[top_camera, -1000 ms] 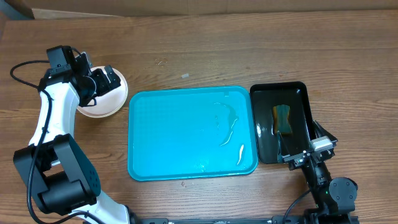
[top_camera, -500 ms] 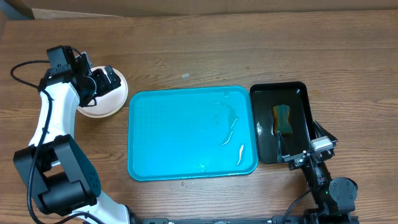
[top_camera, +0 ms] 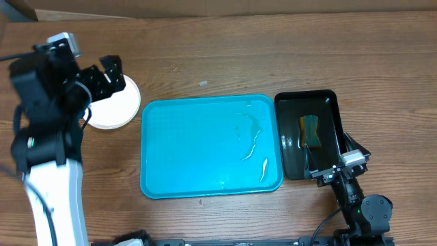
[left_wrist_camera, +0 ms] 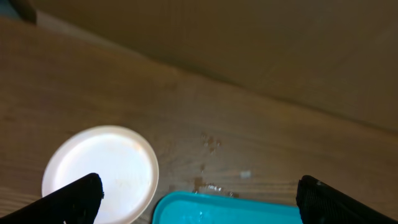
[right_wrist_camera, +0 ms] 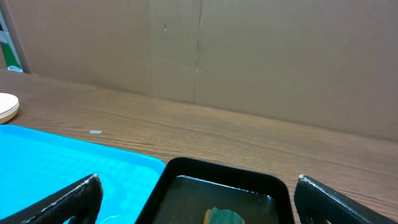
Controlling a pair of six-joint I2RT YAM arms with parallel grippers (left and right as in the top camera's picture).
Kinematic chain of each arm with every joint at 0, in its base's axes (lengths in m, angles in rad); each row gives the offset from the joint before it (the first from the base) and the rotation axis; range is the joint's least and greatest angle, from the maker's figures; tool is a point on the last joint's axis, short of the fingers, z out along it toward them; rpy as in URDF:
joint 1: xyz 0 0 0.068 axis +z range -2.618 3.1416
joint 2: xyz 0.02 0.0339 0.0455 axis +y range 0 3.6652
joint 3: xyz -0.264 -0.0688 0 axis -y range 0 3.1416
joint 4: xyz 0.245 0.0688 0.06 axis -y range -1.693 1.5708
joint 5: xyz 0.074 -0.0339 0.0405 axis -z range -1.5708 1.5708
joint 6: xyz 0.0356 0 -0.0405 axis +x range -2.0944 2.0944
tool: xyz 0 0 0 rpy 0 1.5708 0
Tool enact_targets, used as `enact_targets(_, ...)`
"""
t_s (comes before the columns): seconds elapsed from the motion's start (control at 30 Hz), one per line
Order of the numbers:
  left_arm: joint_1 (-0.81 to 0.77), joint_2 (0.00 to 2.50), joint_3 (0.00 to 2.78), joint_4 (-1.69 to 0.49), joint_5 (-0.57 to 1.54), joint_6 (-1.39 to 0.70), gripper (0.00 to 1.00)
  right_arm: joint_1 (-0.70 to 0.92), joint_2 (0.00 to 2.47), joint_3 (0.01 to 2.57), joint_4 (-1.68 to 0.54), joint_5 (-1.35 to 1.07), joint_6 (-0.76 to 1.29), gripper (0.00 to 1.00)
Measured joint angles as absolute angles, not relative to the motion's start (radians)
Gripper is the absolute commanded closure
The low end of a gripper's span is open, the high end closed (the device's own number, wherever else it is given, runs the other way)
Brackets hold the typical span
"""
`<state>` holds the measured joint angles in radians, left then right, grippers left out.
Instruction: Clean dirty plates on tray and stack at the side
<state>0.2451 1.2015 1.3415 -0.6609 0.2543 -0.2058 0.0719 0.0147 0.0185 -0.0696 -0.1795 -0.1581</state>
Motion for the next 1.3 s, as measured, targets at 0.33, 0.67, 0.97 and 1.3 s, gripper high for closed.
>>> enact_targets(0.33,0.232,0.993,1.324,-0.685,0.253,-0.206,0.00,0.072,0.015,0.019,-0.070,-0.180,-0.158,0.00)
enact_targets(0.67,0.170,0.747,0.975,-0.684,0.242,-0.205,0.00,0.072,0.015,0.019,-0.071,-0.179,-0.158,0.00)
enact_targets(0.97,0.135,0.411,0.522,-0.417,0.216,-0.205,0.00,0.072,0.015,0.019,-0.070,-0.180,-0.158,0.00)
enact_targets(1.3,0.061,0.118,0.236,0.258,0.205,-0.202,0.00,0.072,0.015,0.019,-0.071,-0.179,-0.158,0.00)
